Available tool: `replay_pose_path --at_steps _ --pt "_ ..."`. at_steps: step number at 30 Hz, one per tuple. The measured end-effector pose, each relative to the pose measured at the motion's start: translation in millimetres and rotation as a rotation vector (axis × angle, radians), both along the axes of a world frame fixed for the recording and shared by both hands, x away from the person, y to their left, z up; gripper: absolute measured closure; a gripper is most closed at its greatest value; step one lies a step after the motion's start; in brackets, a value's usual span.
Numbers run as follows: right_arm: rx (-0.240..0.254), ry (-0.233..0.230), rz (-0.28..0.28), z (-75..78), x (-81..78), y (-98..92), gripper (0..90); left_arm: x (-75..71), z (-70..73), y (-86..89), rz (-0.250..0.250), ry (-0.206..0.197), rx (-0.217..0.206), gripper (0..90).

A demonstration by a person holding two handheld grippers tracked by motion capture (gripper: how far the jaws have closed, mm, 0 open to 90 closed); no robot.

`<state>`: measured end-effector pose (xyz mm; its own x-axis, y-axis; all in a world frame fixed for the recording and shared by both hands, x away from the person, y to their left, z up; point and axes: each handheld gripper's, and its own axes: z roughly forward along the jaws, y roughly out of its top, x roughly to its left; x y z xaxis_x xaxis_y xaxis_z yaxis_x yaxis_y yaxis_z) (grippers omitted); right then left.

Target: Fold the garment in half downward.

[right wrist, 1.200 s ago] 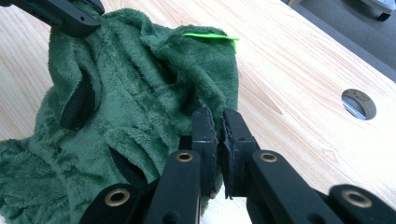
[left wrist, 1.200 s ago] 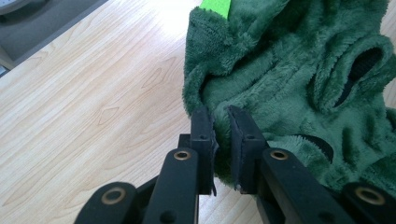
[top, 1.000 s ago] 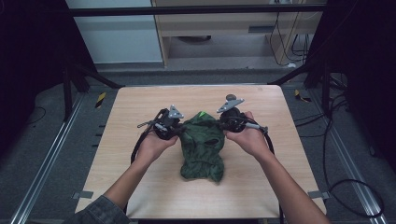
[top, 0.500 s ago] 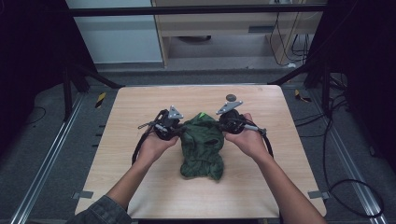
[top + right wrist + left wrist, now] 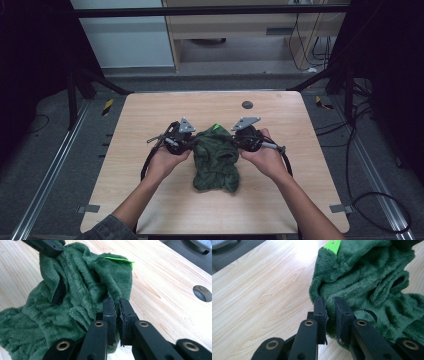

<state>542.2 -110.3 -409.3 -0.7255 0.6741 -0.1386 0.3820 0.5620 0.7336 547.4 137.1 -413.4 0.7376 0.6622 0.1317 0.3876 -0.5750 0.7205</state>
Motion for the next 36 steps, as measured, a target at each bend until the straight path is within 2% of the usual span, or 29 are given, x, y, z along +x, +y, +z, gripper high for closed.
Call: replay_pose_path --at_steps 8,15,36 --pt "0.027 -0.016 0.023 -1.7 -14.6 0.5 85.4 -10.0 -6.8 0.1 -0.015 -0.012 -0.008 79.9" --pt "0.028 -0.025 0.051 -7.1 -31.8 0.1 85.5 -19.8 -15.9 1.7 -0.024 -0.019 -0.018 79.9" --pt "0.044 -0.005 0.090 -28.1 -61.5 -3.0 85.6 -46.8 -30.8 6.3 -0.055 -0.030 -0.045 79.6"
